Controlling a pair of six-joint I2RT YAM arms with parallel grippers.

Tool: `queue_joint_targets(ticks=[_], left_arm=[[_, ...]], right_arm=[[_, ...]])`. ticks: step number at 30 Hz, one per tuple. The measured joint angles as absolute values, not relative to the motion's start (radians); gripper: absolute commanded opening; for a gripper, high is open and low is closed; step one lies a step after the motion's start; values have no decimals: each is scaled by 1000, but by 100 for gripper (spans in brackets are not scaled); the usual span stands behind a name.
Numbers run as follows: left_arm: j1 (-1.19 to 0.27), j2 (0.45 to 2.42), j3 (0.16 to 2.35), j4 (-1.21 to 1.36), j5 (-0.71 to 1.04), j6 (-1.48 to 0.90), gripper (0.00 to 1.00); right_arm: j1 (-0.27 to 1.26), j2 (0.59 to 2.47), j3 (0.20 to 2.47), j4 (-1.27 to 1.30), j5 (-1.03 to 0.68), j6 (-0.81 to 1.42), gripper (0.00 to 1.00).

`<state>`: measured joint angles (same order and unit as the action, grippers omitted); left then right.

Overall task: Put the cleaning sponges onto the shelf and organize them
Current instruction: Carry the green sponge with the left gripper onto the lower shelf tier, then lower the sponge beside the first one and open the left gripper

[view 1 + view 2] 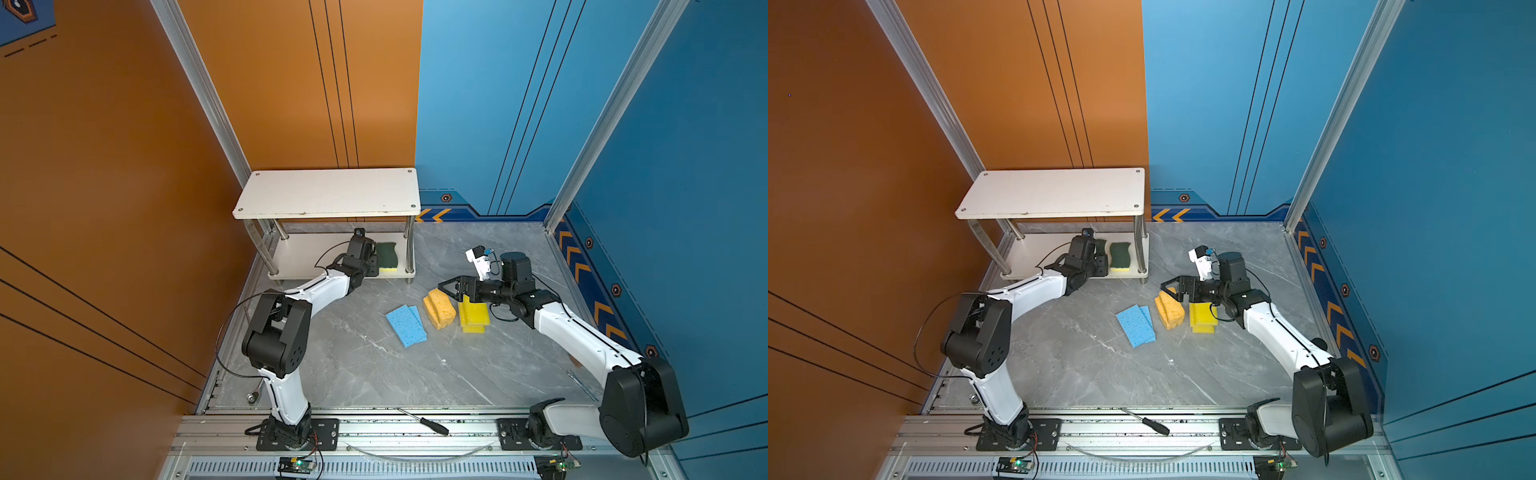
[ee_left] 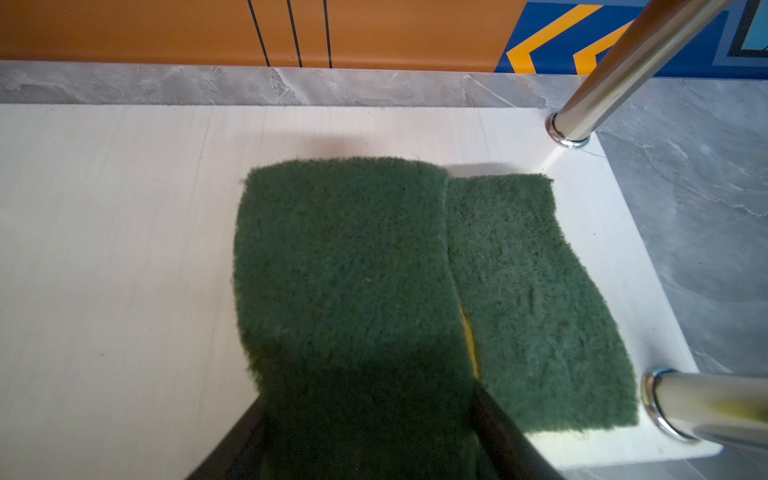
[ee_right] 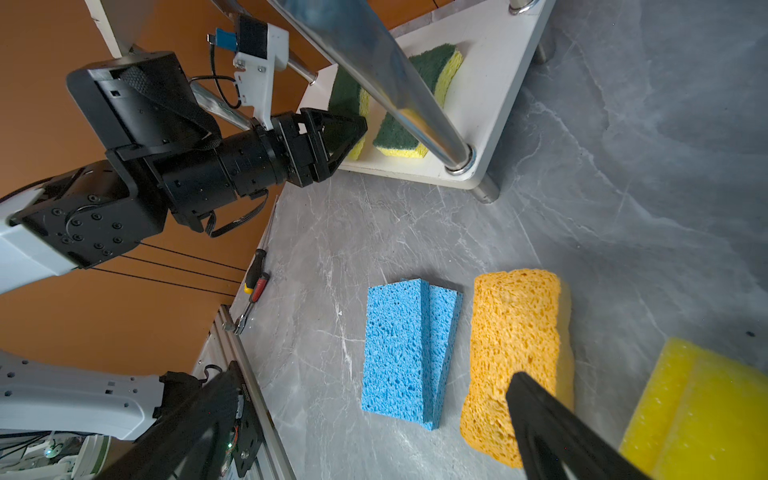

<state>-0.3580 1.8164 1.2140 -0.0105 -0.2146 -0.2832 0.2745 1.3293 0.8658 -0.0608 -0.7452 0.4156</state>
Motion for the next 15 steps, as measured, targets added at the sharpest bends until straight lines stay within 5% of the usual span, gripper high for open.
queue_joint_targets(ticks=[15], left_arm=[[-339, 1841, 1232, -15, -177, -284, 64]], right_arm=[[273, 1329, 866, -69, -737, 412, 100]])
